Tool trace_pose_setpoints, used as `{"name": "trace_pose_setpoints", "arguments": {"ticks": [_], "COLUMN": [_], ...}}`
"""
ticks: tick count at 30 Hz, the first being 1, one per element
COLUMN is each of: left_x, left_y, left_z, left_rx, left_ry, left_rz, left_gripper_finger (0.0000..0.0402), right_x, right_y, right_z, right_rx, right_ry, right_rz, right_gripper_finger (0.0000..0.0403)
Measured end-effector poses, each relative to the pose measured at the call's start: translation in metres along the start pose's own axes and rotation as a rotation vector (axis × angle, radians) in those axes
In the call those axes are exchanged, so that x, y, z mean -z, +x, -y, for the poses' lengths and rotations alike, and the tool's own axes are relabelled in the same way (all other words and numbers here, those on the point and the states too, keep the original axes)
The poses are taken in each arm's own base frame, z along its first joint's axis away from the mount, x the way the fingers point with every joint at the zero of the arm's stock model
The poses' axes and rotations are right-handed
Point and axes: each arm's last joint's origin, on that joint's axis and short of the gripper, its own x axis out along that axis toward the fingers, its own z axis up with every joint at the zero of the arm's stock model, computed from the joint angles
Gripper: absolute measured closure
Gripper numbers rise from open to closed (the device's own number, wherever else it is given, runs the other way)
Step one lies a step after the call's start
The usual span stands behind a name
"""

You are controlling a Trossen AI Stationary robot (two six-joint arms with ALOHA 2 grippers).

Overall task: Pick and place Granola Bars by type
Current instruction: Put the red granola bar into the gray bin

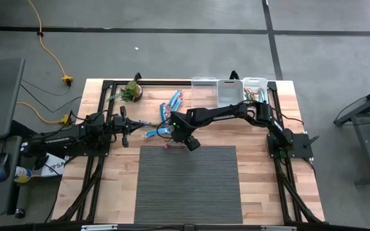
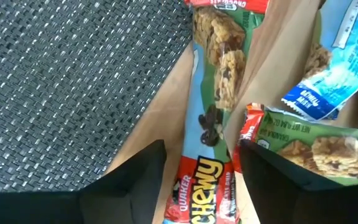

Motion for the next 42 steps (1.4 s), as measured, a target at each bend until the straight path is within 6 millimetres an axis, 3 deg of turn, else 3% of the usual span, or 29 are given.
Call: {"name": "trace_pose_setpoints", "arguments": {"ticks": [17, 24, 30, 42], "left_x": [0.000, 0.000, 0.000, 0.000], "left_y": [0.000, 0.000, 0.000, 0.000], "left_z": [0.000, 0.000, 0.000, 0.000], "left_rx": [0.000, 0.000, 0.000, 0.000], "left_ry": [0.000, 0.000, 0.000, 0.000], "left_rz": [0.000, 0.000, 0.000, 0.000], "left_gripper_finger": [0.0400, 0.0400, 0.0400, 0.0400], "right_x": [-0.001, -0.010, -0.031, -0.069], "right_y": [0.001, -0.005, -0.026, -0.050], "right_z": [-0.001, -0.005, -0.002, -0.009], "right_rx": [0.001, 0.026, 0.076, 0.090], "right_ry": [0.091, 0.066, 0.038, -0.021], "right_rz": [0.009, 0.020, 0.101, 0.205], "right_gripper_finger": [0.0328, 0.0335, 0.0336, 0.0336]}}
